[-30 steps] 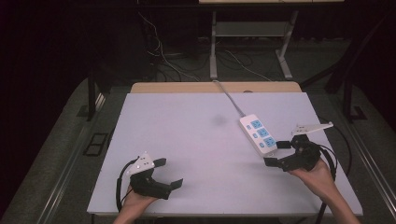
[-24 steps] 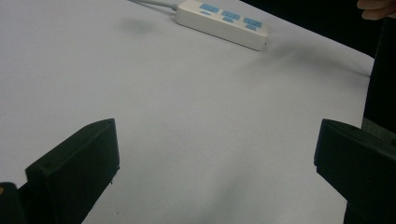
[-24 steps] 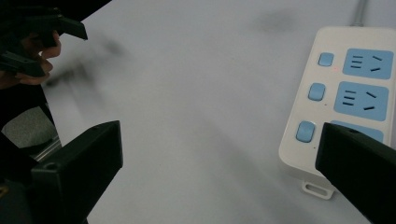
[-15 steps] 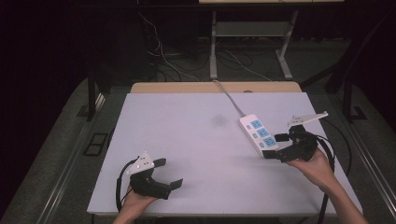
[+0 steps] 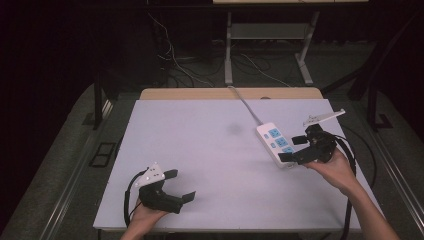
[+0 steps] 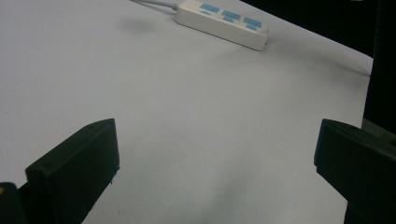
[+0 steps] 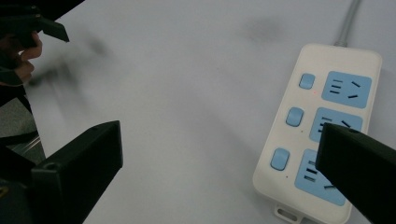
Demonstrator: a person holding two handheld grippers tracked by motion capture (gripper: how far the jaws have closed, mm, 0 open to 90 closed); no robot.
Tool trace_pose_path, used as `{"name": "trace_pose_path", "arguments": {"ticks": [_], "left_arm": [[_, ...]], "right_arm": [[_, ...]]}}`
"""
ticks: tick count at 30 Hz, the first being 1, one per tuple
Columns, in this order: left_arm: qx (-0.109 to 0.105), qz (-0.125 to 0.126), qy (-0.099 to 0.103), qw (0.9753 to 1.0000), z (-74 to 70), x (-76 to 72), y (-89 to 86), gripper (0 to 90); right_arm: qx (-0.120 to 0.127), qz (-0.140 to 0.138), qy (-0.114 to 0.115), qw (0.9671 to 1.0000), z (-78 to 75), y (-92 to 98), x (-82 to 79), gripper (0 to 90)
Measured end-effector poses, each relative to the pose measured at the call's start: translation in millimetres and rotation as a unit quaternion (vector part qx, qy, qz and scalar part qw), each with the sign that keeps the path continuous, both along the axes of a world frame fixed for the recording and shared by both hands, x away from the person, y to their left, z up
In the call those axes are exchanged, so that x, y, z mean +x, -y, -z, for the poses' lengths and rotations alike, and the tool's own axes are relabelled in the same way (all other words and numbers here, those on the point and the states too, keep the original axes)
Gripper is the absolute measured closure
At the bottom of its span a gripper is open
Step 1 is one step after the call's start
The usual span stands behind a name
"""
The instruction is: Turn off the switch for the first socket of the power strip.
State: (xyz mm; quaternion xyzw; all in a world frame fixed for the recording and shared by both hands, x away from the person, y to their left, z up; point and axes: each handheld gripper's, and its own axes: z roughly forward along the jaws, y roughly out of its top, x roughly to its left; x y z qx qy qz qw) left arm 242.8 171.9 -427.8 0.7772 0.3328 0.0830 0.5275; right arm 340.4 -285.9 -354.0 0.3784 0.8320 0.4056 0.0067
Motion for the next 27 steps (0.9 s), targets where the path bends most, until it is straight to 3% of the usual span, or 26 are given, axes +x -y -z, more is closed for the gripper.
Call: {"name": "trace_pose_path", "arguments": {"ticks": [13,27], "left_arm": [[0.001,0.001,-0.001,1.0000,0.4,0.5,-0.1,0.0],[0.002,0.003,-0.002,1.0000,0.7,0.5,-0.2,0.0]], "right_arm": [[-0.012,0.006,-0.005,0.9999,-6.6,-4.3,20.7,0.4],[-0.008,0.050,-0.021,0.9985,-3.3,-2.2,51.0,0.4]]}}
